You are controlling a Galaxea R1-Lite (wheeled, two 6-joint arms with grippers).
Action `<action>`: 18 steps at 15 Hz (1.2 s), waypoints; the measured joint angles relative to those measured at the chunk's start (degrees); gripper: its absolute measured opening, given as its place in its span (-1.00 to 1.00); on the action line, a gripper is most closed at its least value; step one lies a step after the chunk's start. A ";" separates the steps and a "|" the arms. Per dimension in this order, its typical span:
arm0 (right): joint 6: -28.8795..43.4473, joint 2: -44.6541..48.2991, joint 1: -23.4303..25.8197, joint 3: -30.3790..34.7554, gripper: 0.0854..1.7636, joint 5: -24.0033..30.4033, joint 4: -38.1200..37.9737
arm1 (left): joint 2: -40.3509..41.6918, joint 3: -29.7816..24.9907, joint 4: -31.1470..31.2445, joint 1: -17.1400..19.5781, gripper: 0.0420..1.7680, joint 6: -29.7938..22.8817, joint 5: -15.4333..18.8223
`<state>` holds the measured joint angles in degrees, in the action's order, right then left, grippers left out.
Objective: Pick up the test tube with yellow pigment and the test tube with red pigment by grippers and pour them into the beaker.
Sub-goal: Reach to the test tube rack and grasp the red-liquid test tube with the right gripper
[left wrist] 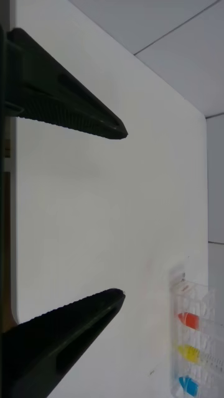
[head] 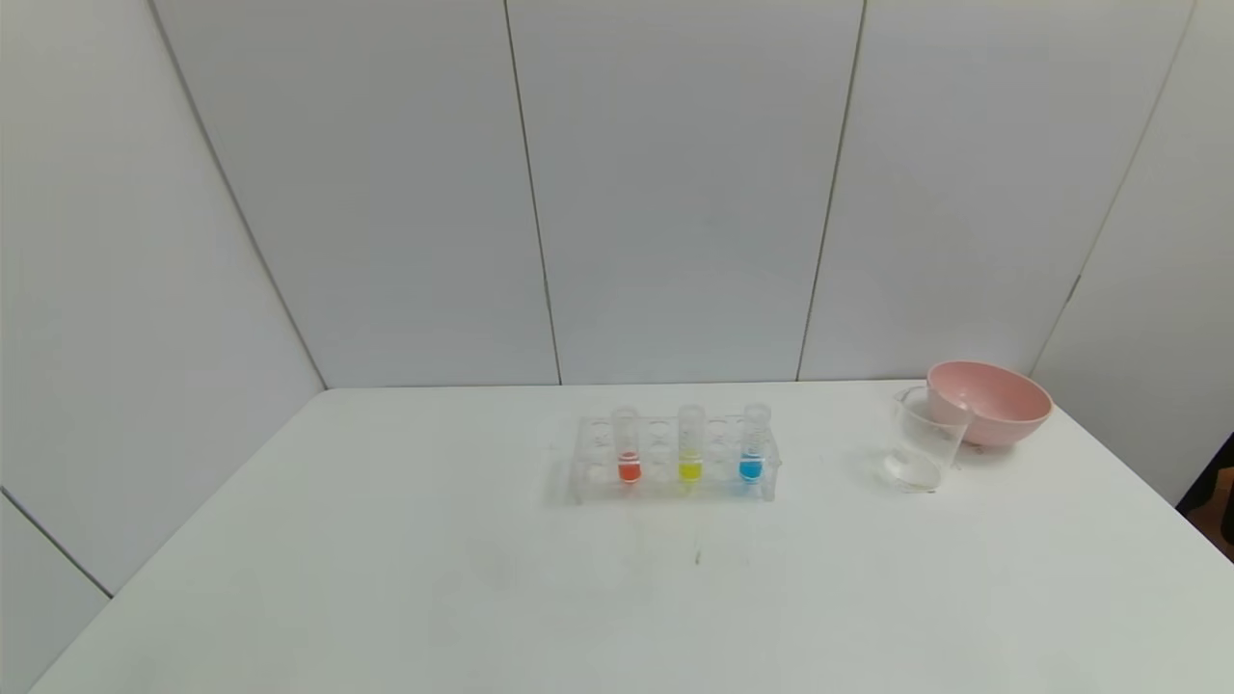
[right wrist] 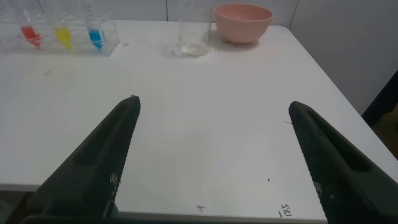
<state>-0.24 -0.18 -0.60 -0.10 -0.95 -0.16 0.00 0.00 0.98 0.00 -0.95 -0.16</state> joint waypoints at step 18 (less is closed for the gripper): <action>0.13 0.00 0.00 -0.01 0.94 0.02 -0.22 | 0.00 0.00 0.00 0.00 0.94 0.02 0.00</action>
<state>-0.11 -0.18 -0.60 -0.11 -0.93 -0.38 0.00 0.00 0.98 0.00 -0.93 -0.16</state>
